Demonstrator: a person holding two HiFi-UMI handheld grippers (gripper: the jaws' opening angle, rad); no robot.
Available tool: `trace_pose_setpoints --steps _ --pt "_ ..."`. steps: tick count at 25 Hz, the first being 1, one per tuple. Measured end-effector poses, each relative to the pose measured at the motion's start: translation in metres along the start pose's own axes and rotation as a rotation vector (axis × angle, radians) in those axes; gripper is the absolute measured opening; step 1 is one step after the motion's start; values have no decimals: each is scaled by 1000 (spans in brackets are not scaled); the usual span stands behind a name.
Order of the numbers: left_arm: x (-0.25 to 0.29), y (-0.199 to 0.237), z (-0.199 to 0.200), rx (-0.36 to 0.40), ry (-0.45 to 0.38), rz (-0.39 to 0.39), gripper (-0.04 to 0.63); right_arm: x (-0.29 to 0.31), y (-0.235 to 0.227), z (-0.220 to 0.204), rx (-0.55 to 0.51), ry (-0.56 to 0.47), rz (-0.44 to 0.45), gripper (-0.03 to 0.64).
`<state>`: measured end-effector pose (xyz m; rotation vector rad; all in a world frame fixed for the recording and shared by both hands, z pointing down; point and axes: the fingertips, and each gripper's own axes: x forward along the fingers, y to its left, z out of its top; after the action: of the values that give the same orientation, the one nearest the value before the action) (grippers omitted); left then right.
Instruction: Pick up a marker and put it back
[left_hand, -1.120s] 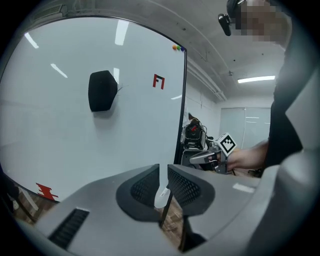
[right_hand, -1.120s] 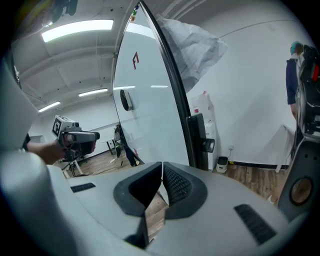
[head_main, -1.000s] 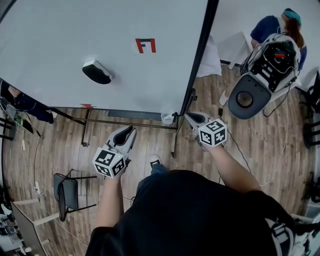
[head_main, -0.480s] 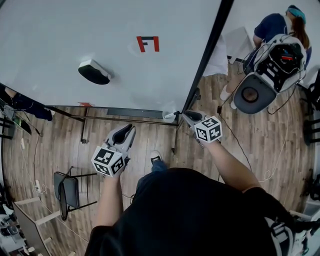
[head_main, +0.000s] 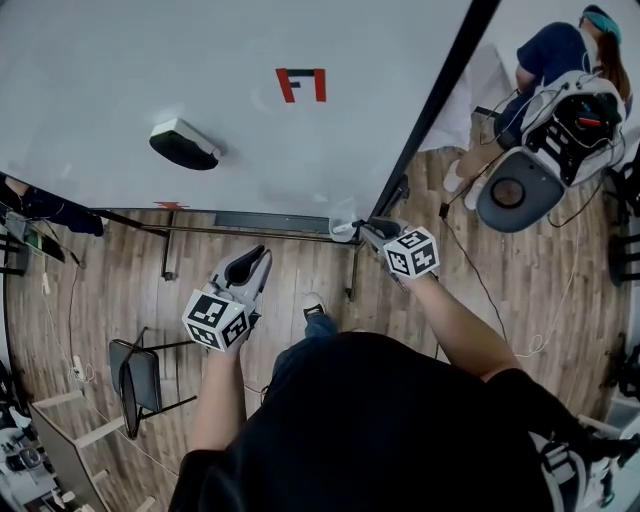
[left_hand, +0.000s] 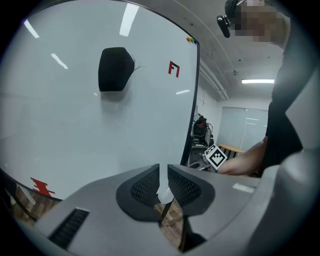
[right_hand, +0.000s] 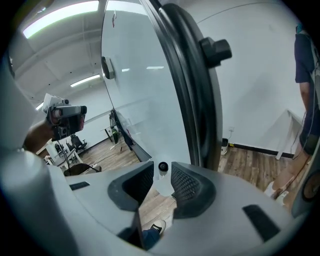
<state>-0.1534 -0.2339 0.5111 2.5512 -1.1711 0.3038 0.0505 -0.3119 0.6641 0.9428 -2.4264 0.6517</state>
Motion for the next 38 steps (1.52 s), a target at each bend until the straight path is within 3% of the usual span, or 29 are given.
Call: trace_pose_setpoints --steps 20,38 --pt "2 18 -8 -18 29 -2 60 38 -2 -14 55 35 16 129" --pt "-4 16 -10 -12 29 -5 60 41 2 -14 35 42 -4 72"
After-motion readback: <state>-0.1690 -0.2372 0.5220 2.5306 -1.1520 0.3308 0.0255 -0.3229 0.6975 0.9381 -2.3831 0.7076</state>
